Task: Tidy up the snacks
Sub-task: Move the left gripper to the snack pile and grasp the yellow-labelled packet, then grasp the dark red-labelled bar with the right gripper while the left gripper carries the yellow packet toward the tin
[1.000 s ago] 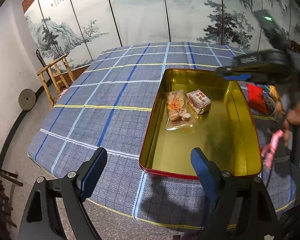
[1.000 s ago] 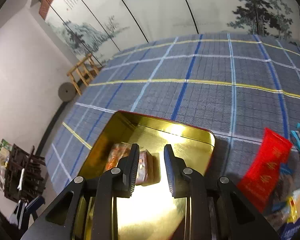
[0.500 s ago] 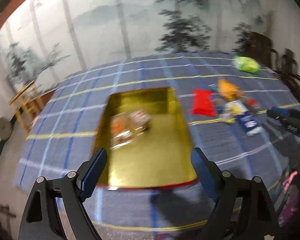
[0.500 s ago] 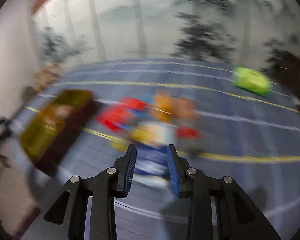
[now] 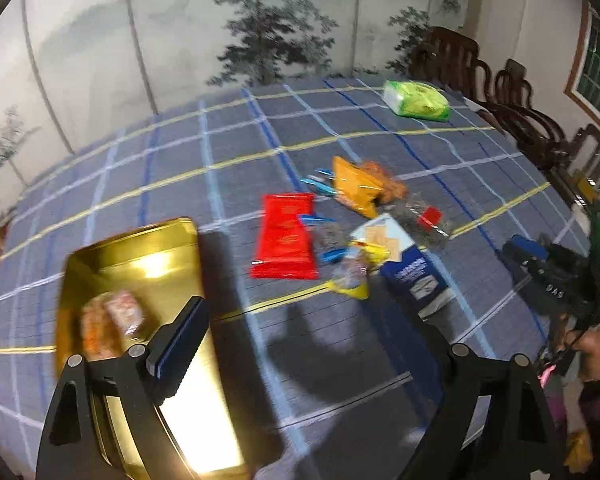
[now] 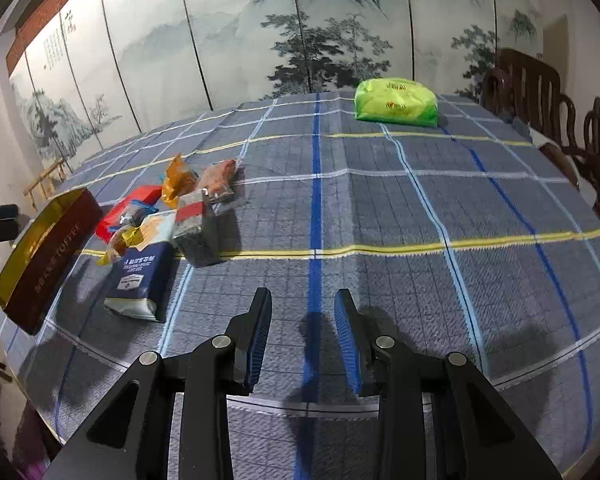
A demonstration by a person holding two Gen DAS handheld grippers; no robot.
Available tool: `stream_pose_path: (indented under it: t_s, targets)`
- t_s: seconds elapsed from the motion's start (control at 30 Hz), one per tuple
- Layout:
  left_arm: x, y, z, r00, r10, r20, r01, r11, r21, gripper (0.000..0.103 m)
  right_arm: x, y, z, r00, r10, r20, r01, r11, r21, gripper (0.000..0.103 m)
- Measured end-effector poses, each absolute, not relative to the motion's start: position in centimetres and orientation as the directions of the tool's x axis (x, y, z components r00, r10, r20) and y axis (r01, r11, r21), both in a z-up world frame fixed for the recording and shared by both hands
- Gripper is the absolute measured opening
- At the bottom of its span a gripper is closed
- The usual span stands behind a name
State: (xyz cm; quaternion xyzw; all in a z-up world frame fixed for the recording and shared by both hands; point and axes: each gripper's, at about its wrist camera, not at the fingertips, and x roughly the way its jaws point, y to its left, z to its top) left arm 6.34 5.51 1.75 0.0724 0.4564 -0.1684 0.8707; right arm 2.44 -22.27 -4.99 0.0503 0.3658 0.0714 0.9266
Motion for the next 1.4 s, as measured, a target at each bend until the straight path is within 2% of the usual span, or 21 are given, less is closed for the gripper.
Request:
stream_pose_path:
  t_s: [0.03, 0.07, 0.13, 0.17, 0.3, 0.4, 0.6, 0.8, 0.83, 0.9, 0.97, 1.07, 1.13, 1.23, 1.33, 1.4]
  targets:
    - [6.5, 5.1, 1.4, 0.516, -0.243, -0.822, 0.375, 0.926, -0.038, 0.082, 2.4, -22.5, -5.2, 0.722, 0.176, -0.669, -0.095, 0.983, 0.156, 0.034]
    - [6.8, 4.5, 0.9, 0.505, -0.248, -0.827, 0.392, 0.919, -0.037, 0.070, 2.5, -22.7, -5.6, 0.721, 0.184, -0.669, -0.095, 0.981, 0.166, 0.035]
    - [7.4, 3.2, 0.0, 0.482, -0.253, -0.839, 0.431, 0.902, -0.024, 0.055, 2.5, -22.9, -6.2, 0.712, 0.203, -0.672, -0.102, 0.977, 0.187, 0.035]
    - [7.6, 2.4, -0.6, 0.463, -0.262, -0.847, 0.465, 0.885, -0.020, 0.053, 2.4, -22.9, -6.6, 0.709, 0.210, -0.673, -0.105, 0.976, 0.193, 0.035]
    - [8.7, 0.5, -2.7, 0.420, -0.257, -0.870, 0.521, 0.853, 0.000, 0.053, 2.2, -23.1, -6.8, 0.719, 0.234, -0.655, -0.121, 0.969, 0.214, 0.039]
    - [9.9, 0.1, -3.9, 0.376, -0.281, -0.883, 0.538, 0.842, -0.039, 0.053, 2.2, -23.5, -7.0, 0.718, 0.261, -0.646, -0.128, 0.961, 0.245, 0.039]
    - [12.2, -0.6, -5.8, 0.292, -0.286, -0.913, 0.533, 0.841, -0.094, 0.038, 2.2, -23.8, -7.0, 0.720, 0.282, -0.634, -0.134, 0.953, 0.272, 0.040]
    - [13.3, -0.9, -6.5, 0.291, -0.298, -0.909, 0.532, 0.840, -0.105, 0.035, 2.2, -24.1, -7.1, 0.721, 0.299, -0.625, -0.141, 0.946, 0.291, 0.042]
    - [13.4, -0.9, -6.5, 0.294, -0.303, -0.906, 0.536, 0.837, -0.106, 0.029, 2.1, -24.1, -7.1, 0.722, 0.301, -0.624, -0.143, 0.946, 0.291, 0.042]
    - [13.3, -1.0, -6.5, 0.297, -0.302, -0.906, 0.535, 0.838, -0.104, 0.026, 2.1, -24.1, -7.1, 0.722, 0.304, -0.622, -0.148, 0.945, 0.290, 0.044]
    - [12.7, -1.1, -6.5, 0.313, -0.288, -0.905, 0.520, 0.849, -0.090, 0.022, 2.1, -24.0, -7.1, 0.722, 0.305, -0.621, -0.152, 0.946, 0.287, 0.044]
    - [10.5, -0.9, -6.1, 0.339, -0.279, -0.898, 0.469, 0.878, -0.096, 0.021, 2.1, -24.0, -7.0, 0.718, 0.308, -0.624, -0.149, 0.944, 0.295, 0.044]
    - [8.5, -0.3, -5.4, 0.351, -0.297, -0.888, 0.425, 0.896, -0.132, 0.021, 2.2, -24.1, -6.8, 0.715, 0.311, -0.626, -0.138, 0.941, 0.310, 0.044]
    - [5.9, 0.5, -4.4, 0.348, -0.361, -0.865, 0.390, 0.895, -0.216, 0.021, 2.5, -23.2, -4.8, 0.715, 0.373, -0.591, -0.208, 0.921, 0.330, 0.045]
    - [3.8, 0.4, -3.3, 0.368, -0.367, -0.855, 0.391, 0.895, -0.216, 0.022, 3.6, -20.6, -2.8, 0.689, 0.449, -0.568, -0.323, 0.893, 0.313, 0.049]
    - [2.8, 0.5, -2.6, 0.375, -0.377, -0.847, 0.396, 0.891, -0.222, 0.022, 4.9, -18.8, -2.4, 0.658, 0.483, -0.577, -0.381, 0.875, 0.298, 0.057]
